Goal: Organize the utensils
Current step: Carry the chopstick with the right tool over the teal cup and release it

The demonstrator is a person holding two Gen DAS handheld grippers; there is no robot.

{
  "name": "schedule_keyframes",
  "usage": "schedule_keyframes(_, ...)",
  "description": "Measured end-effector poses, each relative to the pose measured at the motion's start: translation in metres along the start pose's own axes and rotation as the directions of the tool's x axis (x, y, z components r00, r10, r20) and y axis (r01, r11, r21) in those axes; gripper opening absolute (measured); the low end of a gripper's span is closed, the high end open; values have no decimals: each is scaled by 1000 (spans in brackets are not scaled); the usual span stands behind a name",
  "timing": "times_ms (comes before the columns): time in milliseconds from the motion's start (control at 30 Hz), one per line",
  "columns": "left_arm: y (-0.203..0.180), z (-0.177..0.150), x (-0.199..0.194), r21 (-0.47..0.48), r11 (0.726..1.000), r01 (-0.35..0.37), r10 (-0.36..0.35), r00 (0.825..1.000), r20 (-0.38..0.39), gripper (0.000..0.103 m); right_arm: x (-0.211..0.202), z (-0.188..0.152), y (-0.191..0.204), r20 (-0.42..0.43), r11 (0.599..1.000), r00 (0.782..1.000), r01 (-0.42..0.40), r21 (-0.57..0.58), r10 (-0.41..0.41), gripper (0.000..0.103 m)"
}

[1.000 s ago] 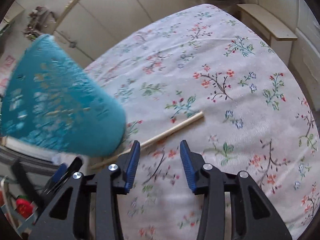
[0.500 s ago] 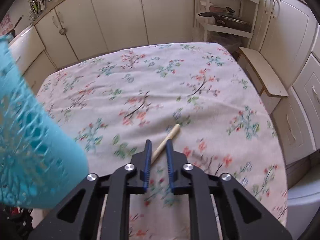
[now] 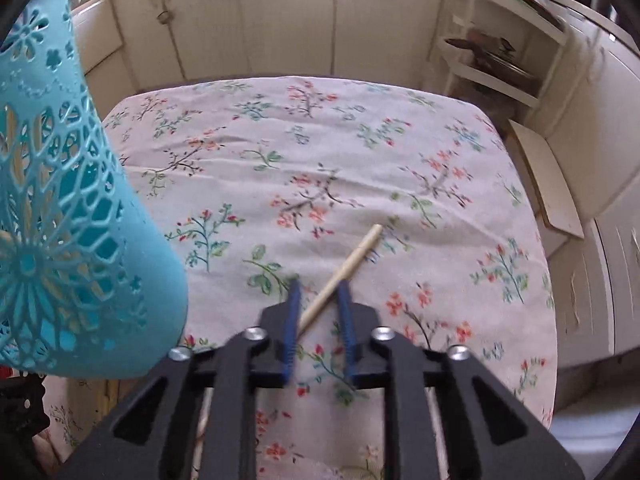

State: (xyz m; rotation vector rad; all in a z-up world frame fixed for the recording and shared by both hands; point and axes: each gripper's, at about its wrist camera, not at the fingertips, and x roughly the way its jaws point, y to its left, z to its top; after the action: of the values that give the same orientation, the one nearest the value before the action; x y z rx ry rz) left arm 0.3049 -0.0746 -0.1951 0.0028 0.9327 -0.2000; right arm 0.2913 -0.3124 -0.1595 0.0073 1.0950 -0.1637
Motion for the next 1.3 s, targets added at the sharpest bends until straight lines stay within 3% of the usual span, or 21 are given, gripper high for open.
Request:
schedule_keyframes(233,1,0,0,-2,1000,5,-5,1000,1,94,11,17,-23,-65,996,995,-78,37,81,8)
schedule_keyframes(333,1,0,0,0,1000,5,-5,1000,1,95,9,18,-4,-59,997,998,-4,-71,0,10)
schedule_keyframes(400,1,0,0,0,1000,5,-5,1000,1,95,9,18,-3,-59,997,998,-7,-81,3,8)
schedule_keyframes(500,1,0,0,-1,1000,6,-6,1000,2,95,0,17,-24,-28,998,998,-47,41,48,6)
schedule_keyframes(633,1,0,0,1,1000,5,-5,1000,1,95,-47,18,-49,133,960,976,-199,200,174,6)
schedule_keyframes(733,1,0,0,2,1000,5,-5,1000,1,95,-99,26,-60,297,912,921,-330,245,253,6)
schedule_keyframes(800,1,0,0,2,1000,4,-4,1000,1,95,-135,38,-58,417,880,863,-409,241,287,6)
schedule_keyframes(833,1,0,0,3,1000,3,-3,1000,0,95,-155,43,-53,482,869,824,-443,220,298,6)
schedule_keyframes(1000,0,0,0,4,1000,3,-3,1000,0,95,-205,68,-12,710,870,655,-477,123,259,6)
schedule_keyframes(1067,1,0,0,2,1000,6,-6,1000,1,95,-206,73,7,761,882,608,-459,105,226,6)
schedule_keyframes(1133,1,0,0,0,1000,8,-8,1000,2,95,-195,76,21,775,903,603,-417,103,190,6)
schedule_keyframes(1167,2,0,0,0,1000,8,-8,1000,2,95,-187,77,23,769,910,613,-402,107,180,6)
schedule_keyframes(1300,2,0,-1,-2,1000,11,-11,1000,3,95,-150,60,31,688,916,696,-385,114,207,7)
